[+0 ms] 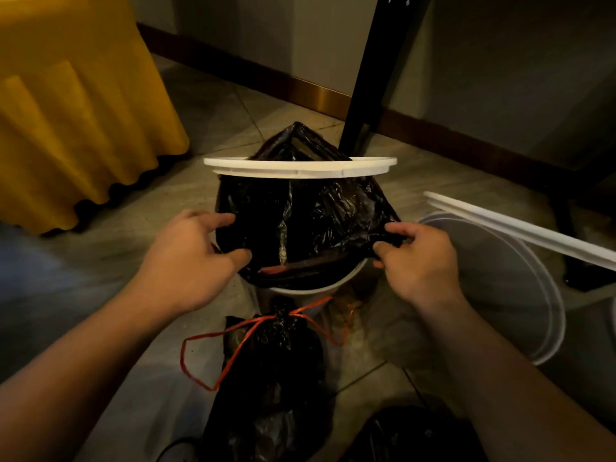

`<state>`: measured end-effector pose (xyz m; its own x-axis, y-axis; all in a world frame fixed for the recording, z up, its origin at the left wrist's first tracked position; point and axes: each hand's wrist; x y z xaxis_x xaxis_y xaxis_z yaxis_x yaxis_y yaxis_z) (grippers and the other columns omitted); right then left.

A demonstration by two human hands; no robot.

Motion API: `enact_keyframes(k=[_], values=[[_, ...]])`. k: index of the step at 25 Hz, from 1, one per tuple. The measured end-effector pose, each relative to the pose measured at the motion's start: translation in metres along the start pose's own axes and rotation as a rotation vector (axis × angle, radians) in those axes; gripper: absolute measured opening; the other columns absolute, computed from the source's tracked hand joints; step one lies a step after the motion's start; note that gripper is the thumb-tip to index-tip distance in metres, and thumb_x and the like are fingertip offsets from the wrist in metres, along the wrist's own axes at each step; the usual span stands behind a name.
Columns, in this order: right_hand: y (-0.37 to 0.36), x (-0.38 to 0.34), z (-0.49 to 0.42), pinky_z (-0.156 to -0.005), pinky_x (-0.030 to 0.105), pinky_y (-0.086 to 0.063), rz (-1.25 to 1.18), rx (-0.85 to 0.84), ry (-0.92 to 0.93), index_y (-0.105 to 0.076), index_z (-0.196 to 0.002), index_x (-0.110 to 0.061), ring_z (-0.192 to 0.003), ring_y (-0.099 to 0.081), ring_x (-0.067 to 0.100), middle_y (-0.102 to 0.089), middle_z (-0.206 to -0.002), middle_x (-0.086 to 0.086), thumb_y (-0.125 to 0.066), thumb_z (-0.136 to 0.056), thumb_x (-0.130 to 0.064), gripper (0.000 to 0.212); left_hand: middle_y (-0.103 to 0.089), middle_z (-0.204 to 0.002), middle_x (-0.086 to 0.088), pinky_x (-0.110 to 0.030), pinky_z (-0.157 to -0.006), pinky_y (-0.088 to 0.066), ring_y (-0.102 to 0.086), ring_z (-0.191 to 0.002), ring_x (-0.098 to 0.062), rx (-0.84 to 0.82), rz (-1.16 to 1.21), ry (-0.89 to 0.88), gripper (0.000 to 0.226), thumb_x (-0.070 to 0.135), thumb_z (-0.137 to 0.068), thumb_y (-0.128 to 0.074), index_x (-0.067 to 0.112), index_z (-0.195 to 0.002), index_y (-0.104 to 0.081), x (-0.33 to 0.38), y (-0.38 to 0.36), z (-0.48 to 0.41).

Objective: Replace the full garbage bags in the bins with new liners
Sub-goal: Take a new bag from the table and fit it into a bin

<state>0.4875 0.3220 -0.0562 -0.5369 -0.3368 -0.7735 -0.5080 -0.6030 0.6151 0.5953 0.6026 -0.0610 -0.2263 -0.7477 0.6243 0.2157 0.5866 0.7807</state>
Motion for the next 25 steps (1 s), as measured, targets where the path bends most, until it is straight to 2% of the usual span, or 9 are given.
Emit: enact_keyframes(k=[2,5,8,11,15,19,22,23,25], values=[[0.001,0.002,-0.001,-0.099,0.036,-0.057,0.092,-0.06,-0.01,-0.065,-0.138,-0.018,-0.1,-0.074,0.021,-0.076,-0.101,0.006,-0.085,-0.081,-0.014,0.061,-0.051,-0.135,0.009,-0.035,-0.083,-0.059,-0.071,-0.08,-0.008,-0.012,0.159,0.031,0.074,0.024,-0.078,-0.087,0.029,-0.145,-0.057,-0.017,-0.01,0.012],[0.002,0.008,0.0,-0.11,0.04,-0.05,0.186,-0.116,0.04,-0.055,-0.148,-0.016,-0.121,-0.066,0.025,-0.071,-0.128,0.012,-0.086,-0.08,-0.017,0.075,-0.042,-0.131,0.024,-0.013,-0.068,-0.056,-0.07,-0.079,-0.004,0.063,0.333,-0.01,0.083,0.017,-0.079,-0.089,0.034,-0.15,-0.05,-0.032,-0.032,0.034],[-0.003,0.016,0.014,-0.122,0.03,-0.033,0.323,-0.094,0.225,-0.048,-0.154,-0.01,-0.136,-0.053,0.025,-0.05,-0.153,0.007,-0.08,-0.087,-0.017,0.074,-0.037,-0.141,0.01,0.001,-0.075,-0.047,-0.068,-0.082,-0.002,0.147,0.274,-0.084,0.088,0.012,-0.078,-0.089,0.023,-0.155,-0.046,-0.043,-0.057,0.053],[-0.008,0.021,0.022,-0.113,0.016,-0.018,0.386,-0.081,0.339,-0.041,-0.157,-0.007,-0.145,-0.042,0.024,-0.038,-0.162,0.01,-0.072,-0.094,-0.015,0.071,-0.035,-0.144,0.006,0.004,-0.076,-0.043,-0.067,-0.089,-0.002,0.155,0.242,-0.08,0.093,0.012,-0.08,-0.088,0.018,-0.159,-0.04,-0.045,-0.069,0.058],[-0.016,0.017,0.019,-0.119,0.026,-0.029,0.414,-0.115,0.267,-0.038,-0.158,-0.003,-0.146,-0.041,0.028,-0.037,-0.162,0.015,-0.062,-0.099,-0.013,0.064,-0.036,-0.137,0.012,0.001,-0.076,-0.046,-0.068,-0.087,0.0,0.17,0.325,-0.051,0.093,0.011,-0.081,-0.087,0.021,-0.16,-0.037,-0.04,-0.073,0.041],[-0.02,0.002,-0.001,-0.109,0.035,-0.045,-0.012,-0.152,-0.014,-0.058,-0.144,-0.008,-0.13,-0.057,0.032,-0.06,-0.142,0.013,-0.053,-0.089,0.001,0.056,-0.051,-0.136,0.028,-0.016,-0.071,-0.058,-0.073,-0.084,-0.011,0.048,0.635,0.031,0.095,0.001,-0.078,-0.088,0.05,-0.145,-0.042,-0.049,-0.074,0.022],[-0.033,-0.013,-0.017,-0.085,0.034,-0.057,-0.6,-0.127,-0.284,-0.071,-0.122,-0.014,-0.111,-0.066,0.025,-0.069,-0.124,0.012,-0.05,-0.089,0.005,0.044,-0.058,-0.143,0.011,-0.027,-0.081,-0.061,-0.07,-0.112,-0.015,-0.076,0.898,0.148,0.085,-0.013,-0.08,-0.077,0.044,-0.14,-0.055,-0.065,-0.068,0.008],[-0.04,-0.016,-0.02,-0.083,0.034,-0.057,-0.672,-0.098,-0.279,-0.072,-0.113,-0.017,-0.109,-0.068,0.026,-0.07,-0.117,0.011,-0.054,-0.09,0.0,0.034,-0.06,-0.144,0.011,-0.028,-0.083,-0.06,-0.066,-0.122,-0.015,-0.118,0.927,0.151,0.086,-0.016,-0.082,-0.072,0.042,-0.142,-0.055,-0.067,-0.067,0.003],[-0.056,-0.021,-0.025,-0.093,0.04,-0.057,-0.615,-0.053,-0.212,-0.068,-0.108,-0.029,-0.111,-0.067,0.025,-0.07,-0.115,0.004,-0.061,-0.084,-0.02,0.026,-0.064,-0.14,0.015,-0.026,-0.084,-0.06,-0.062,-0.126,-0.01,-0.155,0.892,0.107,0.087,-0.018,-0.083,-0.068,0.038,-0.147,-0.052,-0.066,-0.067,-0.008]])
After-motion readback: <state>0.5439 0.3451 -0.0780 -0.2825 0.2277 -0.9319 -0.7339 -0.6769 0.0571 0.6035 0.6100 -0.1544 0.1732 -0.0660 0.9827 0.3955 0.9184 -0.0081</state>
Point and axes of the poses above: each hand's wrist, its own z-axis away from the middle knuckle, its own y-axis out of the back of the hand, x = y × z
